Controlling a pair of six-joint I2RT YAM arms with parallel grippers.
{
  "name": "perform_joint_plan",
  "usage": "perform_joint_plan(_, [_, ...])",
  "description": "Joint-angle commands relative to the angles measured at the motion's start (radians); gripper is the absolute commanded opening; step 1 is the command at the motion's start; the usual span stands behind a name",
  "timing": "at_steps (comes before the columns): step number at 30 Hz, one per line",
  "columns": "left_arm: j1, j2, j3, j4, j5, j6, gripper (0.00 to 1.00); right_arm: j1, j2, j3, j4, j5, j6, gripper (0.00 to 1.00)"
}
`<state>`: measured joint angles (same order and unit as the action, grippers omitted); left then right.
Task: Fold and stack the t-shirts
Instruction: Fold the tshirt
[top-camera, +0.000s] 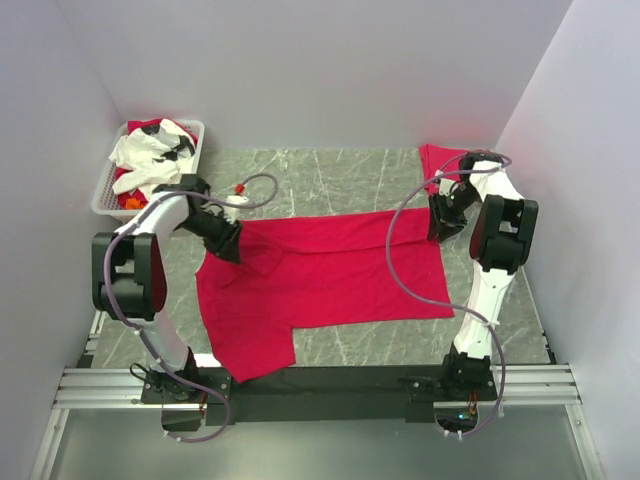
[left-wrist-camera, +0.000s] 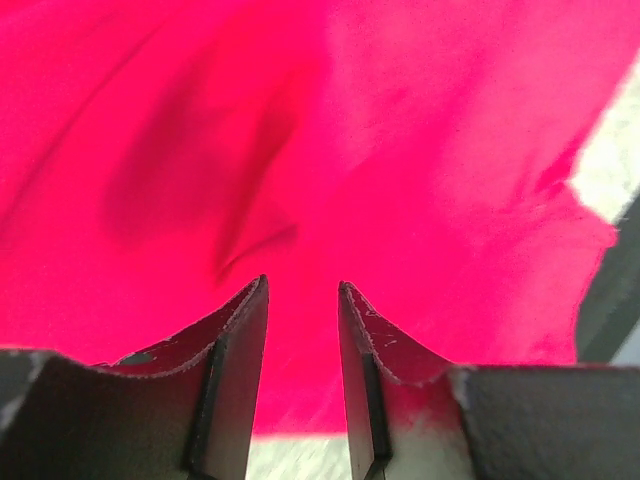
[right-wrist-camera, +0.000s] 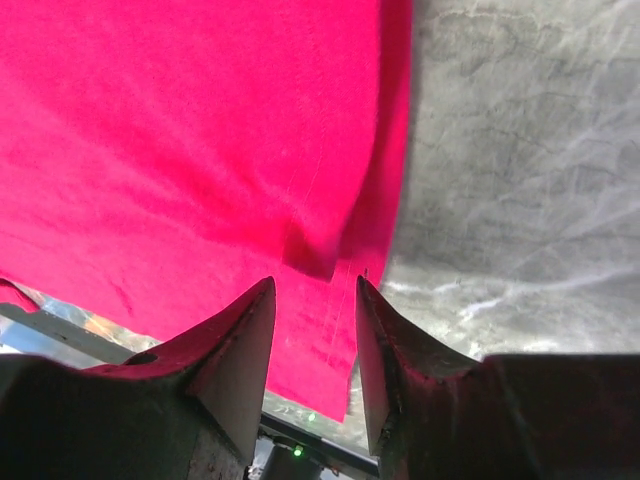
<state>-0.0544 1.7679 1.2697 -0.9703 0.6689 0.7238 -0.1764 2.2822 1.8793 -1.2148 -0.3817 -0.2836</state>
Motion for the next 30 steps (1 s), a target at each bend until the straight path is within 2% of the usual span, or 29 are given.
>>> perform_joint_plan(1, [0.06,-0.048,0.014,-0.031,-0.064,0.051,0.4,0.006,-0.104,0.026,0.003,0.009,-0.029,0.45])
perform_joint_plan(3, [0.097,-0.047,-0.028,-0.005,-0.101,0.065,0.41,0.023,-0.127,0.02,0.014,0.001,-0.032,0.45])
perform_joint_plan(10, [0.099,-0.028,-0.096,0.081,-0.161,0.052,0.43,0.132,-0.174,-0.016,0.02,-0.066,-0.058,0.45])
perform_joint_plan(14, [0.099,-0.01,-0.113,0.091,-0.18,0.046,0.43,0.271,-0.179,-0.006,0.046,-0.123,-0.023,0.45])
perform_joint_plan(18, [0.099,-0.008,-0.136,0.088,-0.199,0.045,0.4,0.351,-0.127,0.04,0.047,-0.175,0.001,0.45])
perform_joint_plan(26, [0.096,-0.004,-0.162,0.071,-0.212,0.055,0.38,0.373,-0.073,0.096,0.049,-0.169,0.031,0.45])
perform_joint_plan(29, [0.094,-0.013,-0.156,0.059,-0.193,0.065,0.23,0.371,-0.082,0.093,0.051,-0.164,0.031,0.45])
perform_joint_plan(30, [0.096,-0.021,-0.148,0.053,-0.186,0.066,0.14,0.373,-0.082,0.093,0.047,-0.163,0.031,0.45])
